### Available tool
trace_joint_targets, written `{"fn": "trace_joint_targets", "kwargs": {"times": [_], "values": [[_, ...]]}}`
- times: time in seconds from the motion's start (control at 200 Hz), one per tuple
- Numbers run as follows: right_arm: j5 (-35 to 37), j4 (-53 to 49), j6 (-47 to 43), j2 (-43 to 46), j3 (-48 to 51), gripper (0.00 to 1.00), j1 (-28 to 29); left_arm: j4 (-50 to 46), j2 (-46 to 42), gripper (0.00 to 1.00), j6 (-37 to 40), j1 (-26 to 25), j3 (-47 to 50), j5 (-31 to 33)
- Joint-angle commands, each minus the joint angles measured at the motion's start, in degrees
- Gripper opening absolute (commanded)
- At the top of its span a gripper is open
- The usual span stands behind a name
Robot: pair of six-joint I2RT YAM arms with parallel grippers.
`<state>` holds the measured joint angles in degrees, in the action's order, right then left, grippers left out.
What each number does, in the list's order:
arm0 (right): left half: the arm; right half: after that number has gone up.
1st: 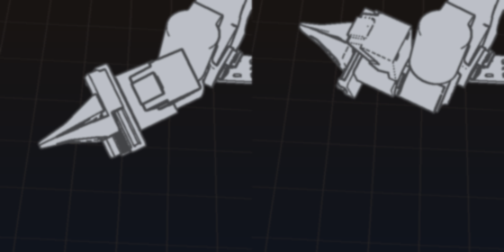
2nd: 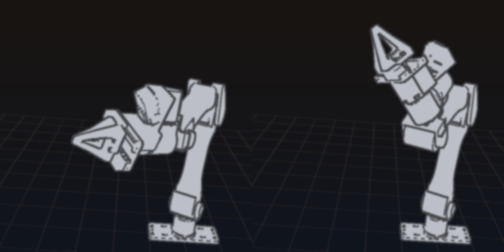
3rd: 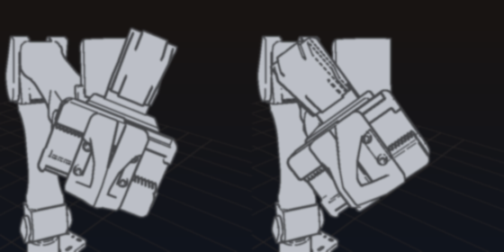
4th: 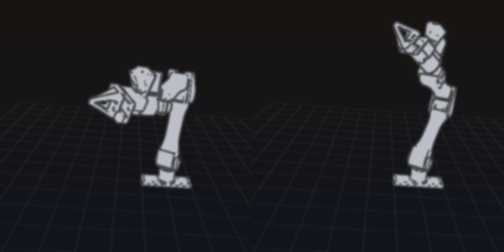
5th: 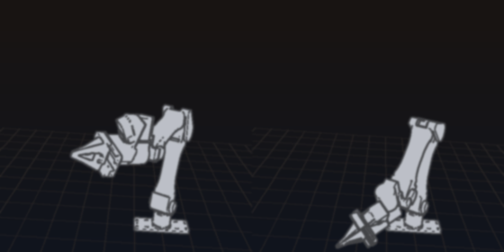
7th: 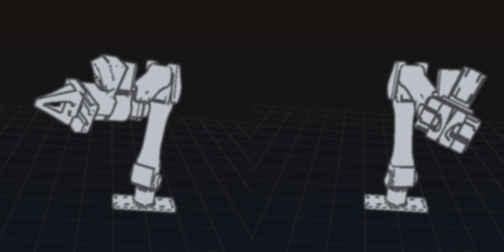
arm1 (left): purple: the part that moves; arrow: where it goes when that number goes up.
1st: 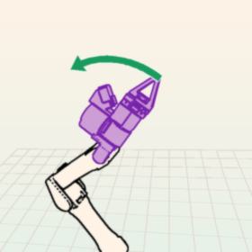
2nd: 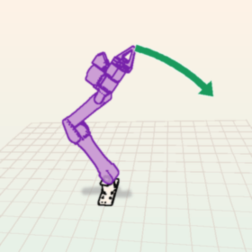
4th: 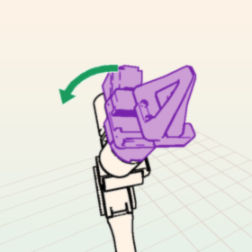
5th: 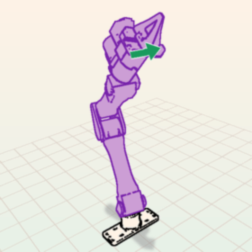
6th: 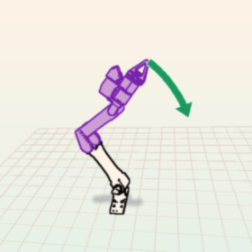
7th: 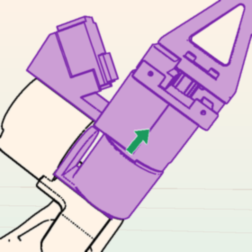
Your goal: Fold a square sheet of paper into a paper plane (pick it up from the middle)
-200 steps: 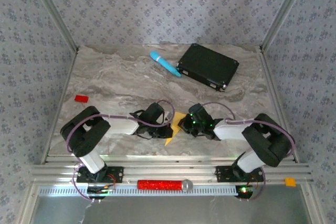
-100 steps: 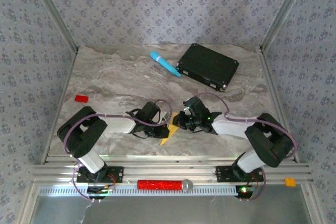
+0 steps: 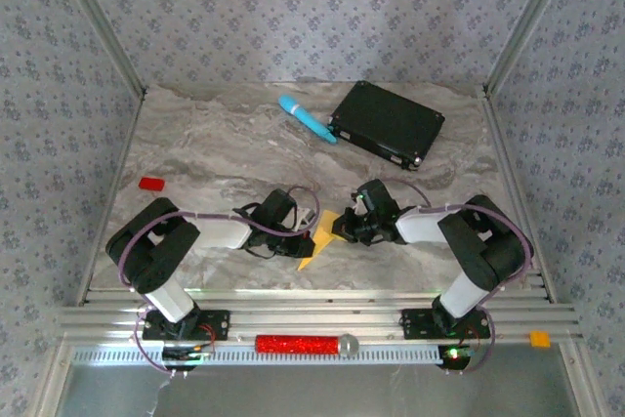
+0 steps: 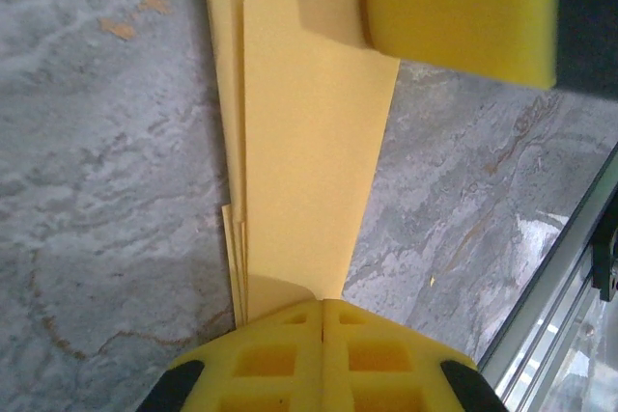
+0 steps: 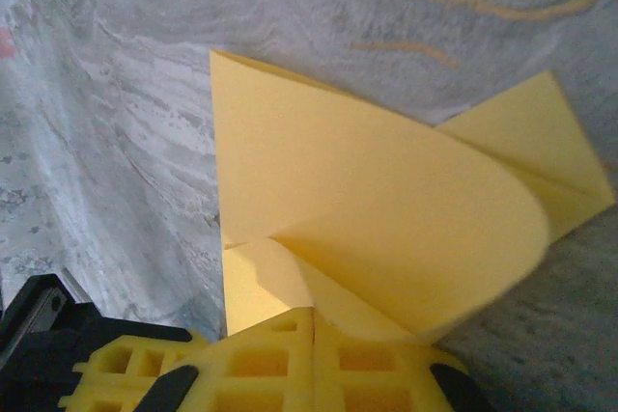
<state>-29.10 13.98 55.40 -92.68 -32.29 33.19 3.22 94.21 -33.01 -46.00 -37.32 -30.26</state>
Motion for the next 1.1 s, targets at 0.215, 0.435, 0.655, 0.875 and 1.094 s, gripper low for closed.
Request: {"fn": "trace_joint_targets", "kwargs": {"times": [0.215,0.435,0.655,0.875,1.094], "values": [[4.86,-5.27,0.43,-2.93,-1.06,0.0,0.21,-16.04,-6.06,0.0,1.01,0.32,-3.36,4.46],[6.15,-6.07,2.12,-3.83,-1.77,0.0,1.69,-12.96,-5.77,0.0,-1.02,0.33,-9.21,0.24],[5.57,-5.22,2.7,-4.04,-1.63,0.0,1.88,-9.94,3.41,0.0,-1.09,0.13,-12.57,-0.08],[4.23,-4.13,2.65,-3.83,-2.06,0.0,1.88,-8.85,8.13,0.0,-1.68,0.14,-9.99,2.09],[3.71,-4.05,0.73,0.03,-3.56,0.0,1.62,-6.03,7.14,0.0,-2.27,0.21,-3.61,0.91]]}}
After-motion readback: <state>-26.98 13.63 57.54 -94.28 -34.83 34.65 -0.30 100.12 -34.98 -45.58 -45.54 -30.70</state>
